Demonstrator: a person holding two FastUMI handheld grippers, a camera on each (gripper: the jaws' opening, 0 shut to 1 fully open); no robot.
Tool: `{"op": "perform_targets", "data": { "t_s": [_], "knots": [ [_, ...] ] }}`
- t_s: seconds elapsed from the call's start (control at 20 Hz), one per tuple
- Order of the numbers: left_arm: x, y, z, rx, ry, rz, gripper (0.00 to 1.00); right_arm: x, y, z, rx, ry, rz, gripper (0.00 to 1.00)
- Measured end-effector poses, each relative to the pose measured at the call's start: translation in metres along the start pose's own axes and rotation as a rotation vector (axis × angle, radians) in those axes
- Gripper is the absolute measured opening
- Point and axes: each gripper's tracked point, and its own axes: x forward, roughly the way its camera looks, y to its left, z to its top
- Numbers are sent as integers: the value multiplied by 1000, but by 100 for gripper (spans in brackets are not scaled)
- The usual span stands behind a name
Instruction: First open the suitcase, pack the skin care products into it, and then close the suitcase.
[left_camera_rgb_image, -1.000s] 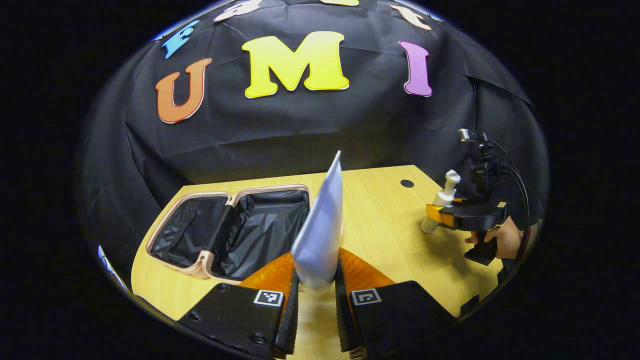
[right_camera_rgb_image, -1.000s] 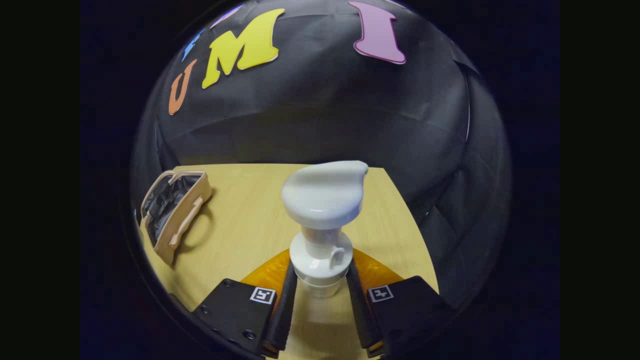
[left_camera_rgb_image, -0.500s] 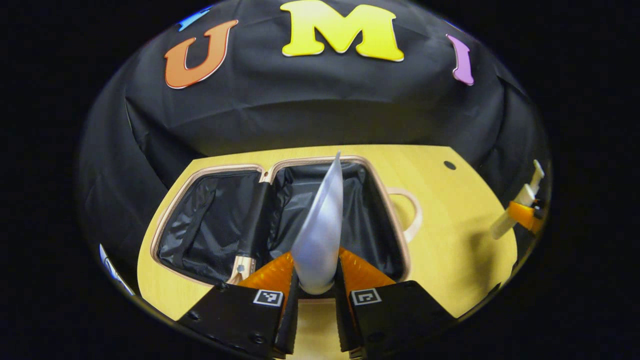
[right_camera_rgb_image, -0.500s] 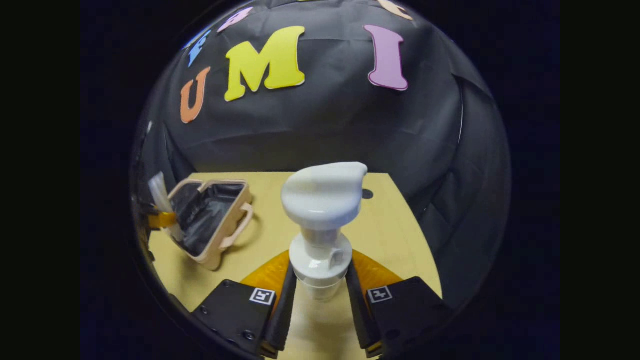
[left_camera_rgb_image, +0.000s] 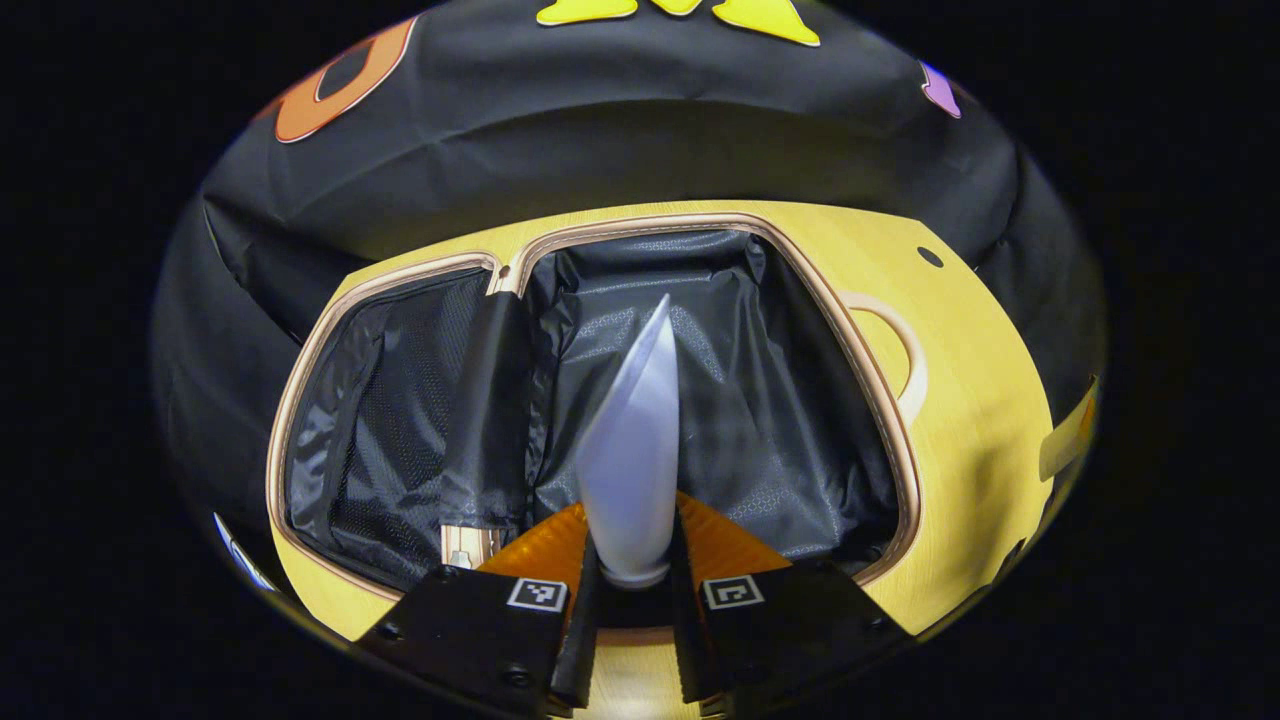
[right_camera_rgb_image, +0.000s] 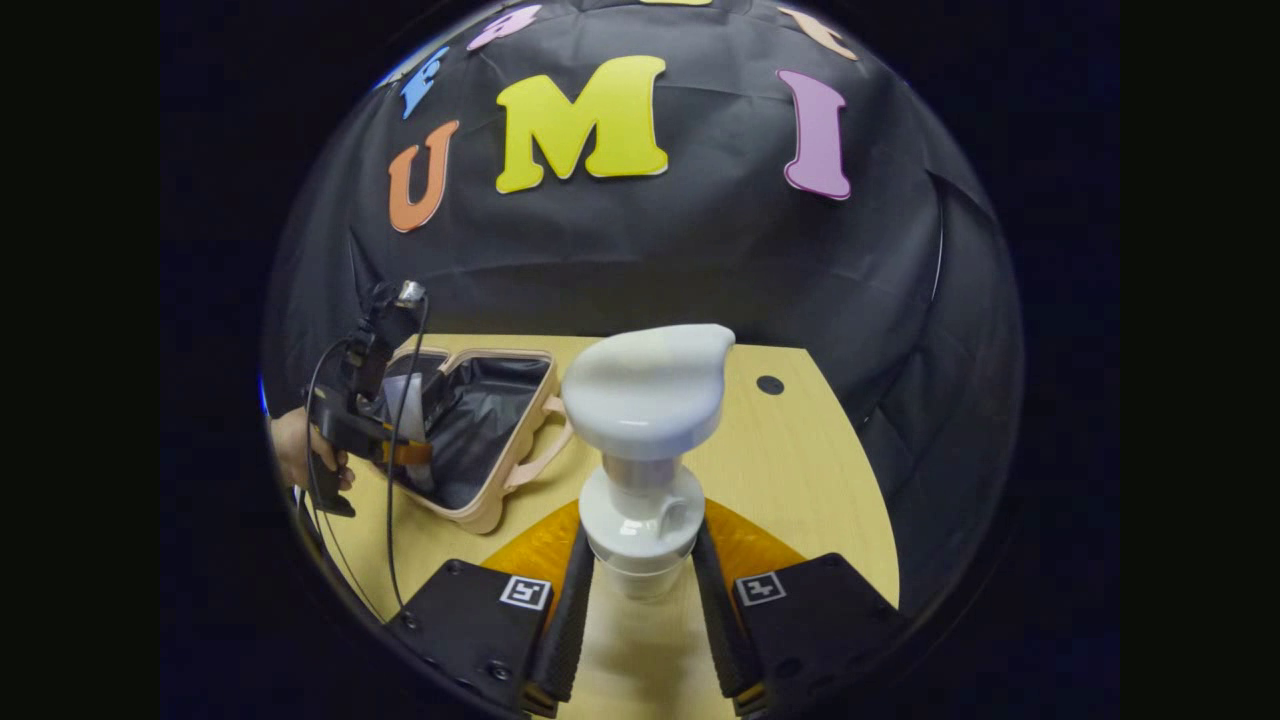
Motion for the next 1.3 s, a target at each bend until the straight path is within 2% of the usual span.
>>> {"op": "perform_targets", "data": {
  "t_s": [0.05, 0.2, 0.25, 0.3, 0.45, 0.55, 0.8, 0.85, 0.9, 1.0, 1.15, 1.2, 1.25, 1.3],
  "knots": [
    [3, 2, 2, -2, 1, -3, 35, 1, 1, -1, 2, 5, -4, 50],
    [10, 1, 7, -11, 7, -15, 35, 4, 6, -4, 14, 21, -7, 48],
    [14, 2, 8, -11, 11, -20, 39, 4, 9, -6, 9, 25, -6, 50],
    [18, 2, 10, -11, 18, -23, 35, 5, 11, -7, 1, 29, -4, 49],
    [33, 5, 1, -23, 88, -14, 36, 9, 19, -9, -14, 39, 5, 50],
    [38, 6, -13, -67, 132, -15, 37, 9, 24, -7, -20, 41, 9, 50],
    [39, 4, -9, -92, 106, -34, 38, 10, 37, 1, -6, 39, 26, 49],
    [38, 7, -6, -82, 98, -17, 55, 11, 51, 8, 9, 37, 51, 48],
    [36, 7, -3, -86, 78, -17, 60, 13, 58, 14, 2, 30, 64, 49],
    [28, 5, 2, -106, 42, -30, 76, 21, 76, 27, -21, 17, 89, 50],
    [1, 8, 14, -141, -57, -62, 83, 33, 105, 47, -44, 0, 127, 50],
    [-11, 11, 20, -148, -105, -77, 88, 40, 126, 57, -32, 5, 158, 50],
    [-32, 18, 31, -153, -202, -77, 90, 46, 142, 64, -33, 4, 175, 50],
    [-45, 19, 35, -151, -244, -102, 90, 51, 156, 69, -47, 0, 185, 50]
  ]
}}
